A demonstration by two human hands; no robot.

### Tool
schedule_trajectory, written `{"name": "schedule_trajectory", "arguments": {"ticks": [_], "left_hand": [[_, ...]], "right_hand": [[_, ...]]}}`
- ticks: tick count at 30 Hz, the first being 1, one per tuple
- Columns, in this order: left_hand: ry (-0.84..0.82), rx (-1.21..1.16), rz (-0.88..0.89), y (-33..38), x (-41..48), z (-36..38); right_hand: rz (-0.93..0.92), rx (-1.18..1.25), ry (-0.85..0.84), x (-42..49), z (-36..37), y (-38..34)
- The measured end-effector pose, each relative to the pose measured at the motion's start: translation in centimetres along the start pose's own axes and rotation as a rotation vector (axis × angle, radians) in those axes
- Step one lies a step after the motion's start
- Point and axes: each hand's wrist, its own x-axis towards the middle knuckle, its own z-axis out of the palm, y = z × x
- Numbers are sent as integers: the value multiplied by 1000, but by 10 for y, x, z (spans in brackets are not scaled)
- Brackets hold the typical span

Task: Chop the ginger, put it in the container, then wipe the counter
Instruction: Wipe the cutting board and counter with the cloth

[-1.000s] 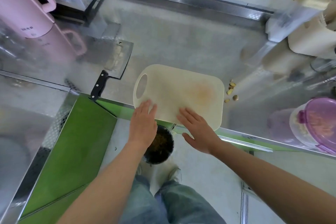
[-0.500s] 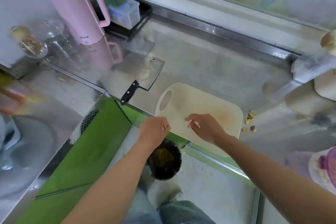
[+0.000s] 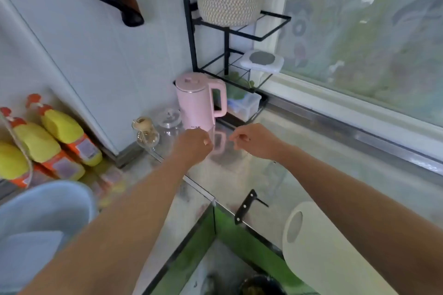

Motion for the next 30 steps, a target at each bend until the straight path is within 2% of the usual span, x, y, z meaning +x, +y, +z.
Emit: {"name": "schedule_trajectory", "arguments": {"ticks": [6,11,14,16,20,23,26,30], "left_hand": [[355,-60,-90,-38,63,-139],[888,-148,-116,-49,72,-252],[1120,-187,-105,-57,69,-290],[1109,-208,-118,-63,71,-303],[785,-218,-243,-78,77,-316],[640,-428,-176,-83,81,-323],[602,-572,-127,-85,84,-328],[645,-674,-100,-84,91,-337]], "right_hand": [[-78,134,214,104,-93,-83],[-226,315,426,167,-166,-150],[-280,489,454,191,-198,-193],[-290,585,419,202,-212,-217],[-312,650,271,215,-224,-254],[-275,656,218,229,-224,-274],[-254,616,244,242,-225,-290],[-331,610,386,243,-242,-304]]}}
